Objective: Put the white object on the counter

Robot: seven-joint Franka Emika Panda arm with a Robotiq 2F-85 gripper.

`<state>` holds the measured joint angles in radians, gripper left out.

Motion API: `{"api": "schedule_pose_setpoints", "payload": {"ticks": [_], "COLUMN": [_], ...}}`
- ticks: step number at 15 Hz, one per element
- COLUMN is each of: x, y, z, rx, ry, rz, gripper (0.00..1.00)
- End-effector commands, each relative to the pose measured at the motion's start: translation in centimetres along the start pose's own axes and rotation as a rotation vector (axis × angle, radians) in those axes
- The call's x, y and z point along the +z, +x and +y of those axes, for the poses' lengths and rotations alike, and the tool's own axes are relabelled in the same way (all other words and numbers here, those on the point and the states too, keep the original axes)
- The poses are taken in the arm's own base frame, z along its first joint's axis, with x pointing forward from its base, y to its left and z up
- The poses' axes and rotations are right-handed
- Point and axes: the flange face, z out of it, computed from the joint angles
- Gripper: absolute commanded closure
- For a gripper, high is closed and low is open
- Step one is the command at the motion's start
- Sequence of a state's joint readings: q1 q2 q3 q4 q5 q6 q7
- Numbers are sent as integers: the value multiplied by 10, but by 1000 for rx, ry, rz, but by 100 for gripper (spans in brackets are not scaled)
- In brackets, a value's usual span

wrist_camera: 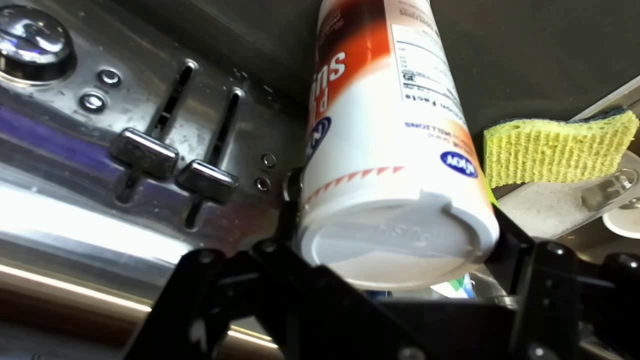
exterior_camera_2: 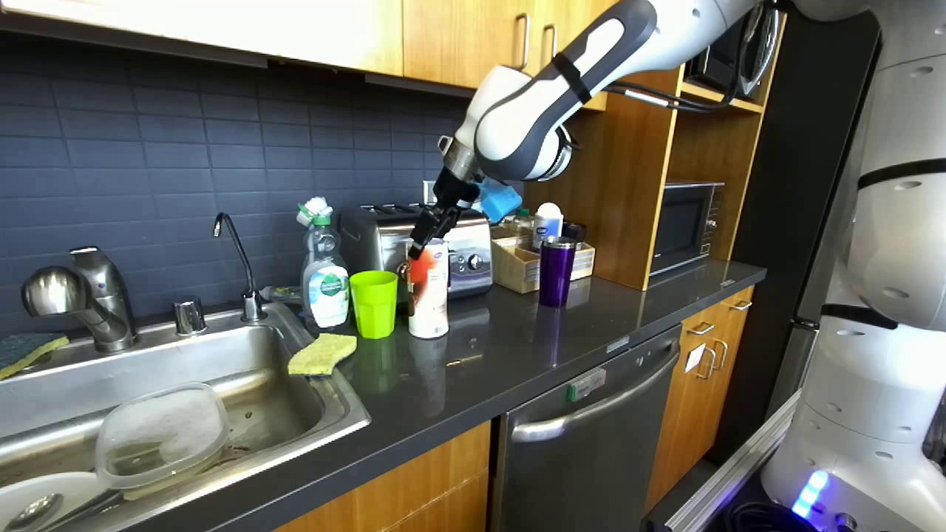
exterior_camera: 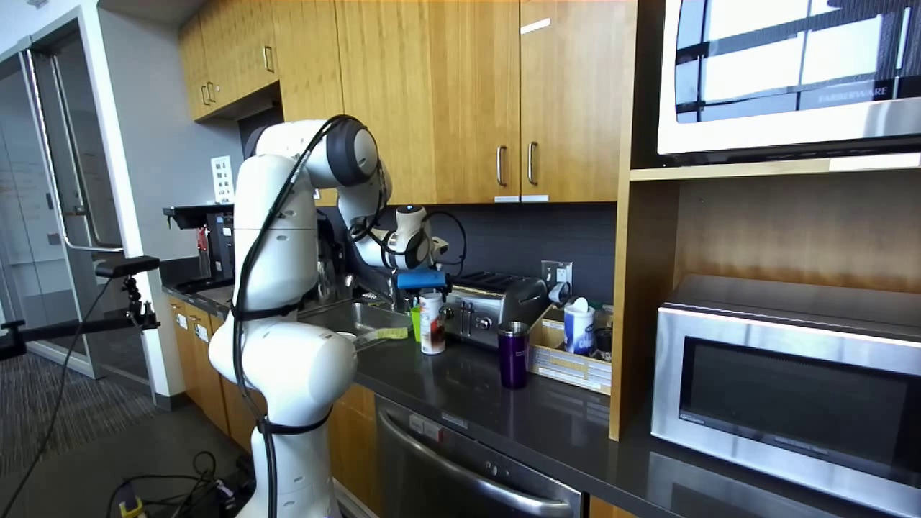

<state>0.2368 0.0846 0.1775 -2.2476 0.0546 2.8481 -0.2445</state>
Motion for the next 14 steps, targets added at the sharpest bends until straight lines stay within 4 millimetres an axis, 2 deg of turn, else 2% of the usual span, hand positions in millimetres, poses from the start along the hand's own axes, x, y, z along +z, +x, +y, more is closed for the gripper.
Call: {"api": "schedule_pose_setpoints", "payload": {"ticks": [1, 2, 6, 10, 14], "x": [-14, -16, -37, -66, -96], "y": [4, 3, 3, 1, -14], "z": [3, 4, 6, 14, 30], "rx": [16, 20, 25, 43, 112], "ry": [-13, -11, -23, -48, -83], "rz": [19, 13, 22, 28, 13], "gripper": [3, 0, 0, 0, 0]}}
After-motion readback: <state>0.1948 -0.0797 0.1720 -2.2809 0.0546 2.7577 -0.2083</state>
